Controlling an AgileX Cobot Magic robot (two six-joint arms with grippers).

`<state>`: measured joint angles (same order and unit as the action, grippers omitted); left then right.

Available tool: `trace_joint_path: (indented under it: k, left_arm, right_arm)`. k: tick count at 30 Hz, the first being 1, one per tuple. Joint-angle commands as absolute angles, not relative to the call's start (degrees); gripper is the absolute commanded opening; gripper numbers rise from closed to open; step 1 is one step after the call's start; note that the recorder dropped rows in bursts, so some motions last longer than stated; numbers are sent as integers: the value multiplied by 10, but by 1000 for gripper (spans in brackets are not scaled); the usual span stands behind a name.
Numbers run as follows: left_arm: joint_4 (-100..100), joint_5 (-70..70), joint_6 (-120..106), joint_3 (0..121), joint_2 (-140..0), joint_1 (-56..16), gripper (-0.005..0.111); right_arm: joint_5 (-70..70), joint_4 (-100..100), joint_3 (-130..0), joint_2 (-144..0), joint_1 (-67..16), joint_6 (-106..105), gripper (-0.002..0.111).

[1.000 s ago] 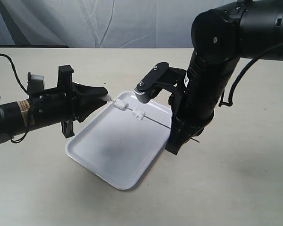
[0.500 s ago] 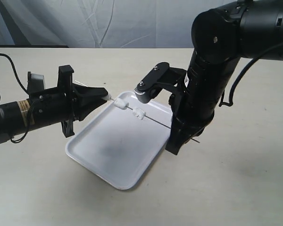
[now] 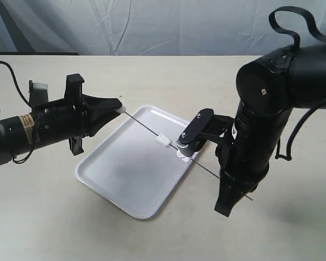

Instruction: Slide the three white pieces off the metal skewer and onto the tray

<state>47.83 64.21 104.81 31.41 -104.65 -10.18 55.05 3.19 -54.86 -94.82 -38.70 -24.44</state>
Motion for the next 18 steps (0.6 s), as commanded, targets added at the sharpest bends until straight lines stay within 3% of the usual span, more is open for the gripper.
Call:
trace_joint_path:
  k: [1,18]
  left_arm:
    - [477,614,1026,314,-1048,-102,18]
    - [493,617,1017,314,-1048,-77,18]
  right_arm:
    - [549,-3,-540,-926,-387,-227,-1]
    - [582,-41,-540,-915,-387,-195,-1]
